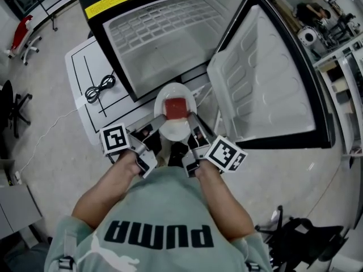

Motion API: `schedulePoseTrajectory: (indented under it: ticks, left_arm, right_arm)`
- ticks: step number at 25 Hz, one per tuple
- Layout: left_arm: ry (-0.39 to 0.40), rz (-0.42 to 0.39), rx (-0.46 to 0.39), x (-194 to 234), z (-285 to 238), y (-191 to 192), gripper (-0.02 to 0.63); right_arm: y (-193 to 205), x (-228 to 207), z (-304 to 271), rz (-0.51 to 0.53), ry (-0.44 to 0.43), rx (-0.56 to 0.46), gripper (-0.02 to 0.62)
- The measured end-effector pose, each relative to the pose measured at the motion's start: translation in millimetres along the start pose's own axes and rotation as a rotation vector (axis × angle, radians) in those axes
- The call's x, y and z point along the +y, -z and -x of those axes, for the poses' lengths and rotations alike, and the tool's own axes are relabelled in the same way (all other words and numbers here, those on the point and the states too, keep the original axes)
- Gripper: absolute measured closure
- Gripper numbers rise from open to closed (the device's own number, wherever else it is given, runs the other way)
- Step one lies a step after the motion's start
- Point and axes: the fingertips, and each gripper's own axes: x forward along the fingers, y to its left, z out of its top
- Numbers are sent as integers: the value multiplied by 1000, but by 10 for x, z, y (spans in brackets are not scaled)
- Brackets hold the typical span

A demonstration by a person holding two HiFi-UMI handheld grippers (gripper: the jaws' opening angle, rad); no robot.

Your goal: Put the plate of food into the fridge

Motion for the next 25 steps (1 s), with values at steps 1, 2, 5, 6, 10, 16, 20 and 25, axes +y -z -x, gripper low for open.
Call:
schedulePoseTrajectory:
  ticks: [1,2,5,6,10,16,20,25]
  left_arm:
    - [-3,2,-6,15,-46,-36,532]
    - [-7,3,-12,32,-94,-74,532]
    - [-18,5,-31,73,-235,-208,531]
    - [-22,4,-37,88,-278,-255,532]
    - [-43,8,-62,177,-424,-446,532]
    - [-55,41,-133,375,-610,-713,531]
    - [-53,51,-184,476,-713,-879,532]
    - [-47,65,-268,591,-783,-1058,532]
  right_arm:
    - [-39,-18,-50,-3,-4,2,558]
    - [-82,-36,-104,-6,-8,4,558]
    - [-203,-108,-266,-7,-9,17,558]
    - [-238,-129,-320,-10,-10,22,558]
    - [-350,-213,-560,-15,-15,39,558]
    - [-463,-375,-932,3,-9,87,558]
    - [-546,-442,-1154,14,-20,114,558]
    - [-578,-492,-1425,29,-62,171,558]
